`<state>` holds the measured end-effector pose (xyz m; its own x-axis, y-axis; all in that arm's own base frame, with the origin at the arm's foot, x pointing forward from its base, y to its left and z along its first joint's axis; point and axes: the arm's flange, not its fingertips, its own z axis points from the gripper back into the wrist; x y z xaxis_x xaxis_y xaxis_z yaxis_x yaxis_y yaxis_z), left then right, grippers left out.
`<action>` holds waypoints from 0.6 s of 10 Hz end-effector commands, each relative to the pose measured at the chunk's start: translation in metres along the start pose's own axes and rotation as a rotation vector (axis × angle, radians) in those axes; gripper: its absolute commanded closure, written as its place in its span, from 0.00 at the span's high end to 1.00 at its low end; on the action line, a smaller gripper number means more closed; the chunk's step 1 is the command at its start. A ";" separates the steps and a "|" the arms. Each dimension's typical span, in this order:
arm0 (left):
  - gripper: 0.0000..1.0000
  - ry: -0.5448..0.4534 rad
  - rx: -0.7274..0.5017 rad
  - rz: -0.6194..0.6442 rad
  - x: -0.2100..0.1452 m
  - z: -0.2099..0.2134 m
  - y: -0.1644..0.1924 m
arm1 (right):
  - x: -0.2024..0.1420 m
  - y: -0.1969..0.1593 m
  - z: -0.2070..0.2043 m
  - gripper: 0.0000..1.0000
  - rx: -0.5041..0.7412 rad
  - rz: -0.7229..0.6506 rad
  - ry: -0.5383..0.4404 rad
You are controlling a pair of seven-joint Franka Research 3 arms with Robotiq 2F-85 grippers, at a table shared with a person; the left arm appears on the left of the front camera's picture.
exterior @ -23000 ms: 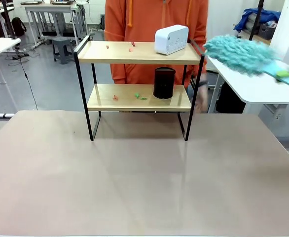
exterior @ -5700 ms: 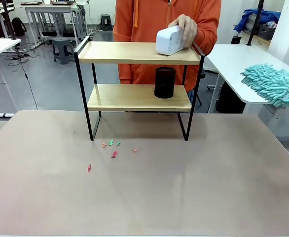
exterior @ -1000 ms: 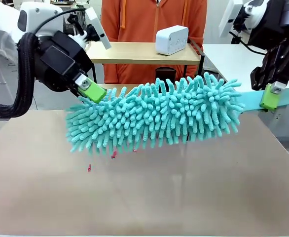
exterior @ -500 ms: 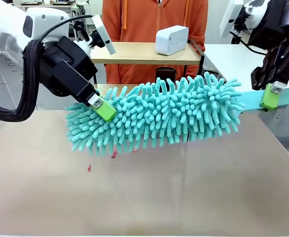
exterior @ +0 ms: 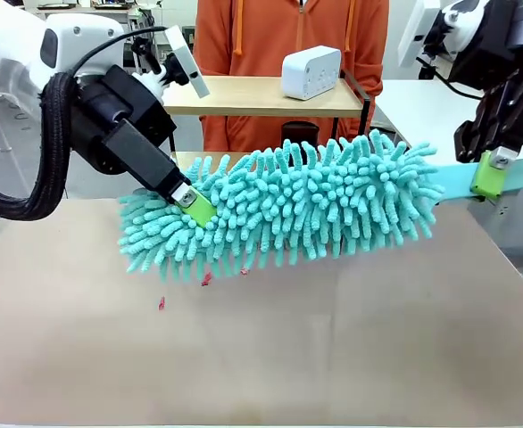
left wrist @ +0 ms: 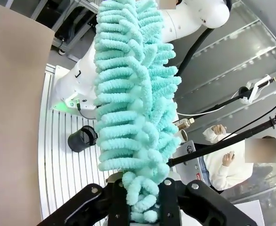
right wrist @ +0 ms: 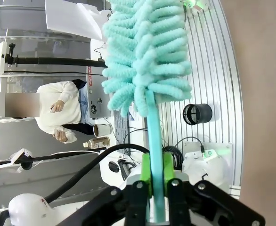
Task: Clean the shelf.
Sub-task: Hand the Duster back to the human.
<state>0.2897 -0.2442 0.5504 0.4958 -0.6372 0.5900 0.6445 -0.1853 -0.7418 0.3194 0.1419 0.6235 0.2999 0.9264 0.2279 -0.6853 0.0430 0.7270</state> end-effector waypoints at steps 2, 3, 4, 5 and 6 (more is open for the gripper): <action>0.00 -0.002 0.007 -0.026 -0.004 0.003 -0.002 | -0.002 -0.002 -0.005 0.12 -0.035 0.000 -0.031; 0.00 -0.001 0.010 -0.025 -0.004 0.003 -0.002 | -0.003 -0.001 -0.006 0.70 -0.019 0.002 -0.032; 0.00 0.002 0.014 -0.026 -0.004 0.004 -0.001 | -0.005 -0.002 -0.004 0.70 -0.010 -0.001 -0.049; 0.00 0.011 0.019 -0.028 -0.005 0.006 -0.001 | -0.008 -0.003 0.000 1.00 -0.007 0.002 -0.094; 0.00 0.021 0.014 -0.037 -0.008 0.010 -0.002 | -0.012 -0.009 0.004 0.74 0.001 -0.003 -0.158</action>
<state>0.2909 -0.2414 0.5487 0.4896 -0.6455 0.5862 0.6525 -0.1747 -0.7374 0.3245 0.1324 0.6227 0.3515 0.8986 0.2626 -0.6811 0.0531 0.7302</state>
